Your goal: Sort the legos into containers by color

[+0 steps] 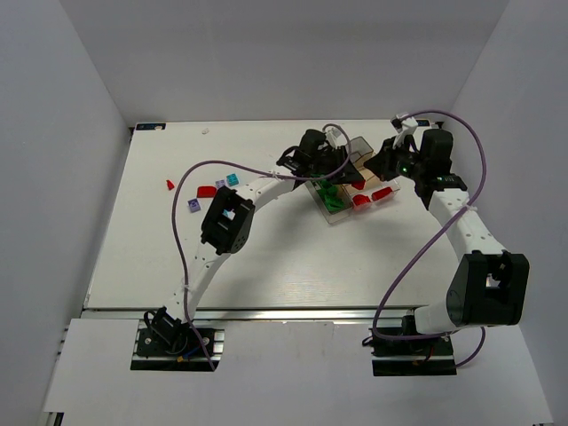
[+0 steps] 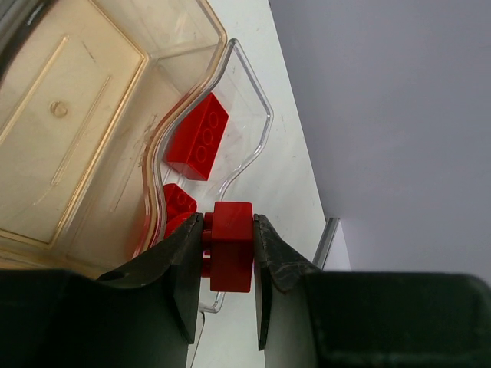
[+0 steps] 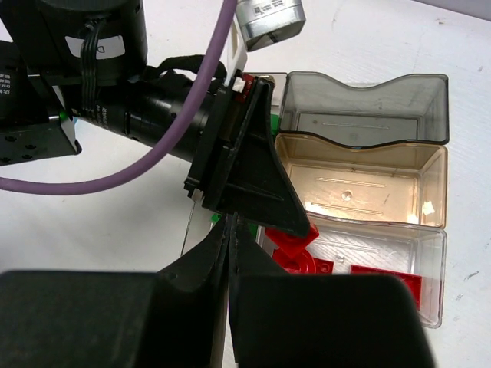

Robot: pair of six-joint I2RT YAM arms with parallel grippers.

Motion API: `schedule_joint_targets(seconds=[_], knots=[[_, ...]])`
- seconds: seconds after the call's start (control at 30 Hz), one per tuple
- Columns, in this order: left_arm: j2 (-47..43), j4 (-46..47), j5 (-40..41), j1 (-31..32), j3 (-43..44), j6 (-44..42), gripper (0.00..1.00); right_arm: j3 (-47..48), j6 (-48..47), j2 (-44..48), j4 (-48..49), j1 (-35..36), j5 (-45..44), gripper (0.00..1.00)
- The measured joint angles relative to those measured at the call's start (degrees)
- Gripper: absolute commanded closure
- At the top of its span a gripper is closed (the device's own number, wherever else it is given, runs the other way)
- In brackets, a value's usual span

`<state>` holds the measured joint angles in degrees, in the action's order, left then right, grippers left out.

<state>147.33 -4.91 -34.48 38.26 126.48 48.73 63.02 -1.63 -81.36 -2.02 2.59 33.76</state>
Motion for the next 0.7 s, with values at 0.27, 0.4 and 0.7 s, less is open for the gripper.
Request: schedule_joint_targets(seconds=[0.27, 0.4, 0.7], knots=[[0.0, -2.27, 1.31, 0.39, 0.0, -0.52, 0.45, -0.15, -0.07, 0.0, 0.02, 0.0, 0.35, 1.0], [0.0, -2.54, 1.62, 0.48, 0.61, -0.57, 0.44, -0.15, -0.5, 0.0, -0.02, -0.02, 1.29, 0.97], [-2.54, -4.2, 5.53, -0.94, 0.59, -2.38, 0.92, 0.17, -10.12, -0.2, -4.39, -0.07, 16.33, 0.77]])
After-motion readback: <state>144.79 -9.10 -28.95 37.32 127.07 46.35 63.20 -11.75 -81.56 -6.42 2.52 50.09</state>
